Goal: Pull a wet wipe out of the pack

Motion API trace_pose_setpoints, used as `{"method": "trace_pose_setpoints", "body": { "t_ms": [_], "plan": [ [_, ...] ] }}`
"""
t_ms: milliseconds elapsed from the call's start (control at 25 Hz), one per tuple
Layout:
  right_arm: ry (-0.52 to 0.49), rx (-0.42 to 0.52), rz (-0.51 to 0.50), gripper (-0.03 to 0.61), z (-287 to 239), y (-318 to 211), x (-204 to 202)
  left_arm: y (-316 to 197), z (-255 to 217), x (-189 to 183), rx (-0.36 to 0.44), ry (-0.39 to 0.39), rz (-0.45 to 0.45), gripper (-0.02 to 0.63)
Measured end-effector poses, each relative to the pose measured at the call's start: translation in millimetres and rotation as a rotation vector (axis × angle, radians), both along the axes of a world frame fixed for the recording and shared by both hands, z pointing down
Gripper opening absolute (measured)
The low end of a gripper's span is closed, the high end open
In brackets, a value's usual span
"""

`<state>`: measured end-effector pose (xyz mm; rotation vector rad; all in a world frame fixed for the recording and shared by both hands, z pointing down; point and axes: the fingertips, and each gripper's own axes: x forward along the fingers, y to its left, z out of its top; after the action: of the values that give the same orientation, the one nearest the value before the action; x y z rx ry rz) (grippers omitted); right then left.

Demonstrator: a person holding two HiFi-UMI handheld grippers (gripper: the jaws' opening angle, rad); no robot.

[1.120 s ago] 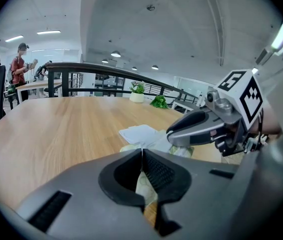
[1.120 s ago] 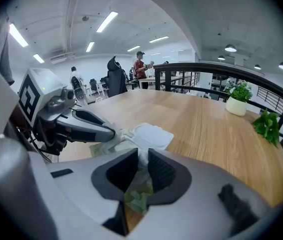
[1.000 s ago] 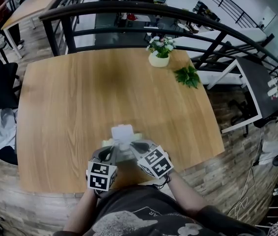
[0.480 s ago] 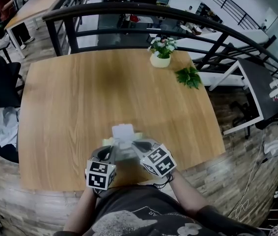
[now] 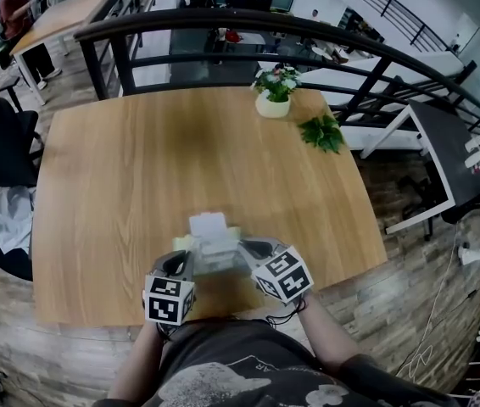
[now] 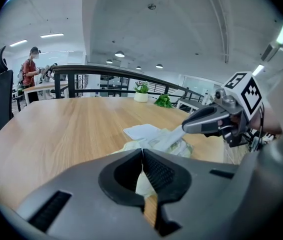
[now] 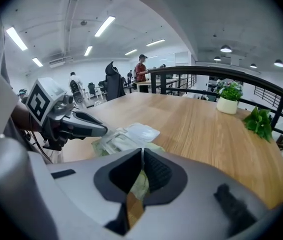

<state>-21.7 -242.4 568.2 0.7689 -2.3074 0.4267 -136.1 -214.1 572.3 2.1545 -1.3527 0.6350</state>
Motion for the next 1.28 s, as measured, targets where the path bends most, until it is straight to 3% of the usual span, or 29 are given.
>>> {"method": "trace_pose_setpoints", "body": {
  "t_ms": [760,1280],
  "plan": [
    [-0.045,0.093,0.119,0.032,-29.9,-6.9,59.0,9.1,-6.1,-3.5,0.013,-0.013,-0.112,0.018],
    [-0.172,0.225,0.141,0.032,-98.9,-4.8,83.0,16.7,-70.6,-0.6,0.144,0.018,-0.206,0.019]
  ]
}}
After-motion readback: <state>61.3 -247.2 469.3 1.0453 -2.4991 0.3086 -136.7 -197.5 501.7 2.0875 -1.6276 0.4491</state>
